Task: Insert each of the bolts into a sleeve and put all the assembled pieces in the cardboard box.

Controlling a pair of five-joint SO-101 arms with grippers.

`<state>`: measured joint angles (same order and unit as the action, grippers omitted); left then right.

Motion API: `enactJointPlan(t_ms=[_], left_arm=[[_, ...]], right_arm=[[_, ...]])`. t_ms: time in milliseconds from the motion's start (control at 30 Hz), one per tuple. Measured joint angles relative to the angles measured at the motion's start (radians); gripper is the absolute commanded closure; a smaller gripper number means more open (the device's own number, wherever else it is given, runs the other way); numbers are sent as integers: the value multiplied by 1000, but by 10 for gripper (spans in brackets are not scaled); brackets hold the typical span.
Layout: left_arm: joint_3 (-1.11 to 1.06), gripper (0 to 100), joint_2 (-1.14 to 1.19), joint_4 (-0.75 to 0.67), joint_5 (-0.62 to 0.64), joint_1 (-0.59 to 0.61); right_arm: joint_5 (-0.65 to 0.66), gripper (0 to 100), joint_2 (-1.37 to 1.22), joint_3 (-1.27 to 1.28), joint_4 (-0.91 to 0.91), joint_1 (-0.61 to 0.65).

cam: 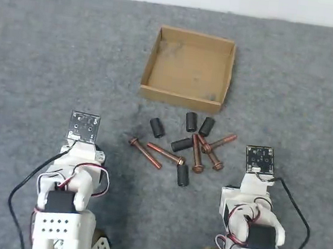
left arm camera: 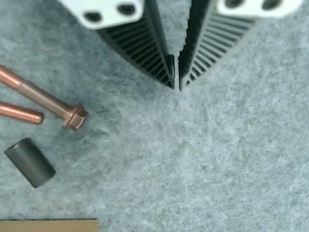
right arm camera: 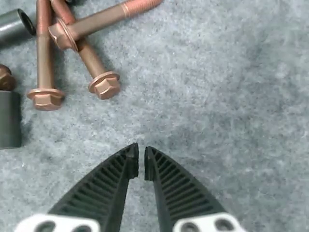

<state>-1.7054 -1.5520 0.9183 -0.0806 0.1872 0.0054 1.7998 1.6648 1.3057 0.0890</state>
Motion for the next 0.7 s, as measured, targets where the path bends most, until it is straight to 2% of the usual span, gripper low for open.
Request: enactJointPlan(t_ms=[700], left_arm=[[0, 988, 0, 0, 3, -14]], right_arm=[[0, 992, 0, 0, 0, 0]])
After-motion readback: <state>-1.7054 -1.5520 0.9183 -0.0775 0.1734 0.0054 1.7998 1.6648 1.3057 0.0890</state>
